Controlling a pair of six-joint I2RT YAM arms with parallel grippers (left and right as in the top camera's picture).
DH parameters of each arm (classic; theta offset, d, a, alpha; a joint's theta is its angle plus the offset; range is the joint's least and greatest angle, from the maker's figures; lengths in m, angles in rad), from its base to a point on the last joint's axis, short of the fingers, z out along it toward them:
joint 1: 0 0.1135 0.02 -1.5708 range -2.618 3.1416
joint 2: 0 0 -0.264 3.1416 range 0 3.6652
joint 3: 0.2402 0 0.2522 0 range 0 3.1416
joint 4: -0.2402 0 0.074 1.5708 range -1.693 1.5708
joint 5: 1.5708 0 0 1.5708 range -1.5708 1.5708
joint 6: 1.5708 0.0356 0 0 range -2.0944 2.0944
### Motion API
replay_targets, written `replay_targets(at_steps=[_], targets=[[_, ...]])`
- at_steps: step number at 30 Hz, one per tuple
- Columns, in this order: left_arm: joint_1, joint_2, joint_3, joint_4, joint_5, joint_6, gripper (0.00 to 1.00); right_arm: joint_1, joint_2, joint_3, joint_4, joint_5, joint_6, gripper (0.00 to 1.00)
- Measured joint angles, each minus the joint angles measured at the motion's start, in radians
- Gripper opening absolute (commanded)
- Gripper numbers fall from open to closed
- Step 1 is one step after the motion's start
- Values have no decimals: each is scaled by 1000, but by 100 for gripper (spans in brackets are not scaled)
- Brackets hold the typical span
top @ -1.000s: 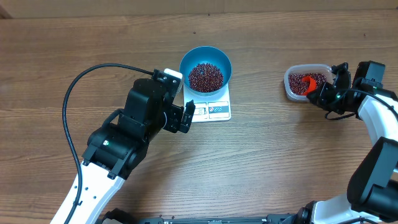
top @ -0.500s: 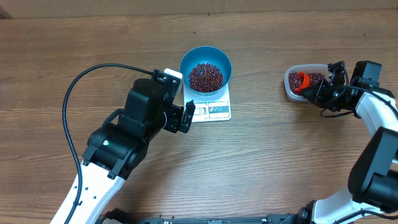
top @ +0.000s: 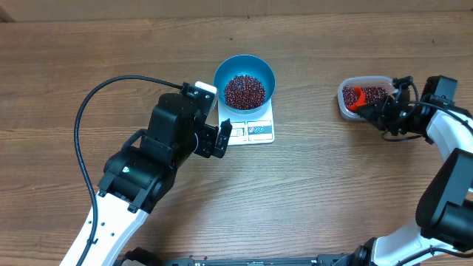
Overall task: Scoop item into bowl and weigh 150g on scale
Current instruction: 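Lower the red scoop into the tub and drag it through the beans, then carry the filled scoop left over the blue bowl with right gripper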
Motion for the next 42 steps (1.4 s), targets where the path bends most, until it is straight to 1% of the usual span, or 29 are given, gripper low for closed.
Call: replay_targets(at_steps=[6,10,14,19,31,35,42], targets=[[0,0,0,0,0,0,100,-97,3,-10,-15,-71,0,4],[0,0,0,0,0,0,100,-142,4,-10,-30,-178,-9,4],[0,0,0,0,0,0,100,-150,4,-11,-92,-280,-35,4],[0,0,0,0,0,0,100,-150,4,-11,-126,-314,-46,4],[0,0,0,0,0,0,100,-149,4,-11,-115,-471,-50,4],[0,0,0,0,0,0,100,-106,4,-11,-115,-544,-65,4],[0,0,0,0,0,0,100,57,4,-11,-113,-575,-73,4]])
